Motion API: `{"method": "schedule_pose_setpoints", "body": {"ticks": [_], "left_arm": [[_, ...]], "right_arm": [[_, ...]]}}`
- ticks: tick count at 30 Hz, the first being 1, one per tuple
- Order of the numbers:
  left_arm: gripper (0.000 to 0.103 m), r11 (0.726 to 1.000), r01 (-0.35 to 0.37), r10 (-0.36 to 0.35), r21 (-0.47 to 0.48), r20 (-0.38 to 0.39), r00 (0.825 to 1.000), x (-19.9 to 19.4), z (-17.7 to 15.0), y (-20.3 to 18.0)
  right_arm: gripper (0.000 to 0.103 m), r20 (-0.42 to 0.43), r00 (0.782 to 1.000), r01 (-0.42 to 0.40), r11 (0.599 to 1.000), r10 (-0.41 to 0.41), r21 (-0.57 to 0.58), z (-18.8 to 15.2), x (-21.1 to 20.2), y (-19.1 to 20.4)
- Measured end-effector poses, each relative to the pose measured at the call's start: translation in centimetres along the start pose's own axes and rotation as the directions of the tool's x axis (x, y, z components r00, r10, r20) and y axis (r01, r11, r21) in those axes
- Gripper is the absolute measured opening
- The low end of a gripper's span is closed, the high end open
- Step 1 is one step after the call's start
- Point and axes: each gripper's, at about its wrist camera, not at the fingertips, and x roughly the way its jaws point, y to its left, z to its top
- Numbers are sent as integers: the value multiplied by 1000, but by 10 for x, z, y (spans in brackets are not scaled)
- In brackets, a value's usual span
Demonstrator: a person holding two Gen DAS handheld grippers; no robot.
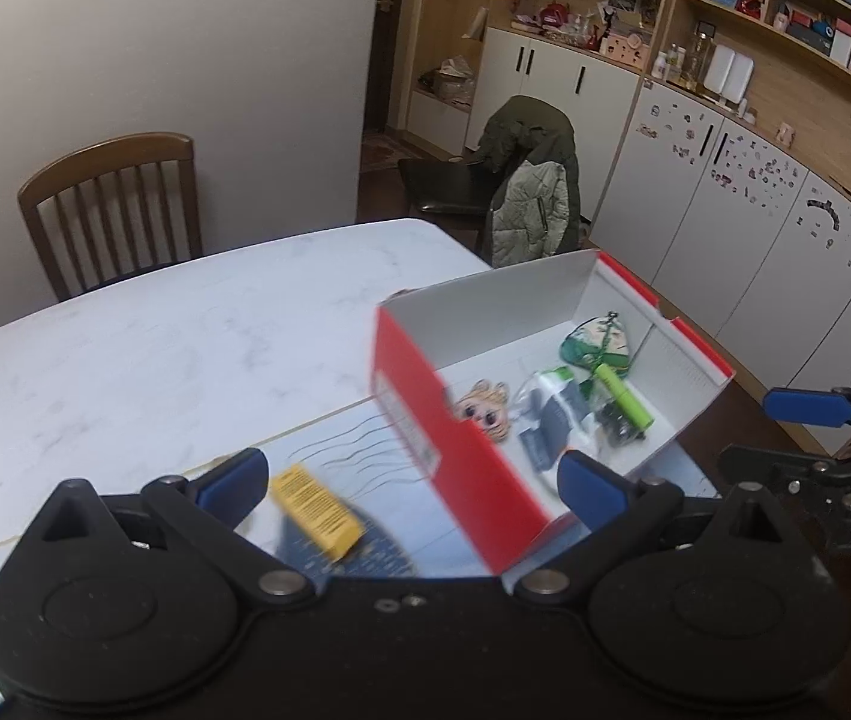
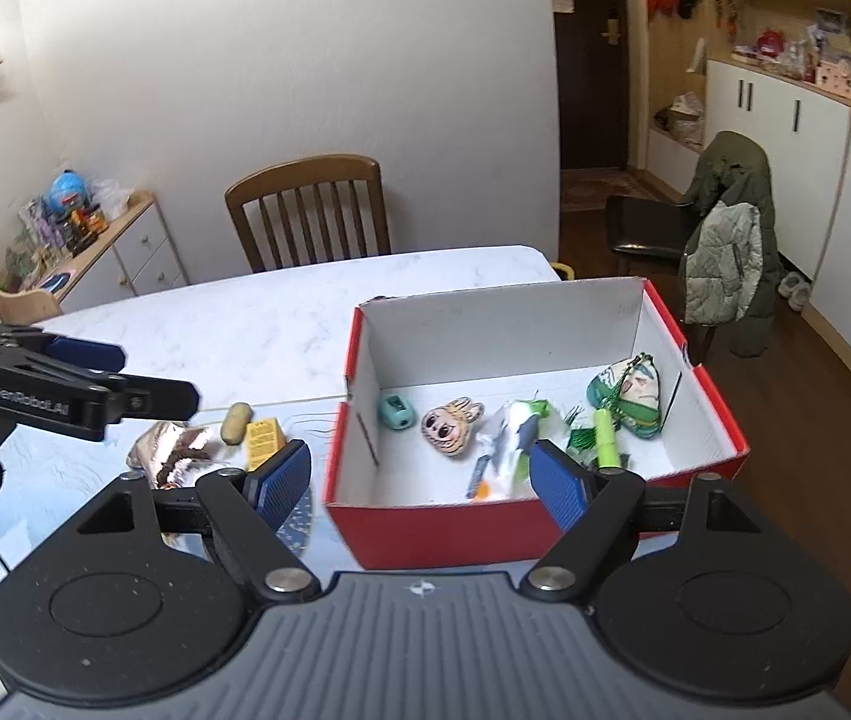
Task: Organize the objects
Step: 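Move both tools back over the remaining items on the mat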
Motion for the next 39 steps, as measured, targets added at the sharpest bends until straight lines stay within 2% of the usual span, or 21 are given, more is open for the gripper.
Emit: {"method": "schedule_pose_setpoints", "body": {"ticks": [8, 14, 21, 27, 32, 39], "left_arm": [[103, 998, -17, 19, -64, 31, 999, -26, -25, 46], [103, 998, -55, 59, -43, 76, 995, -45, -50, 69], [103, 992, -96, 104, -81, 102, 989, -58, -77, 99], [103, 984, -146, 155, -100, 87, 984, -50, -101, 122], [103, 981, -145, 152, -129, 44, 987, -33, -120, 144], [102, 975, -176, 179, -132, 10, 984, -2, -127, 166]], "right_arm": [[80, -5, 1000, 28, 998, -28, 61, -22, -8, 40], [80, 6, 998, 63, 993, -64, 102, -36, -13, 65], [80, -9, 997, 71, 995, -71, 65, -49, -7, 95], [80, -69, 997, 45, 999, -45, 0, -51, 11, 119], [80, -119, 992, 26, 999, -30, -39, -52, 41, 134], [80, -151, 988, 12, 997, -23, -77, -44, 87, 150]]}}
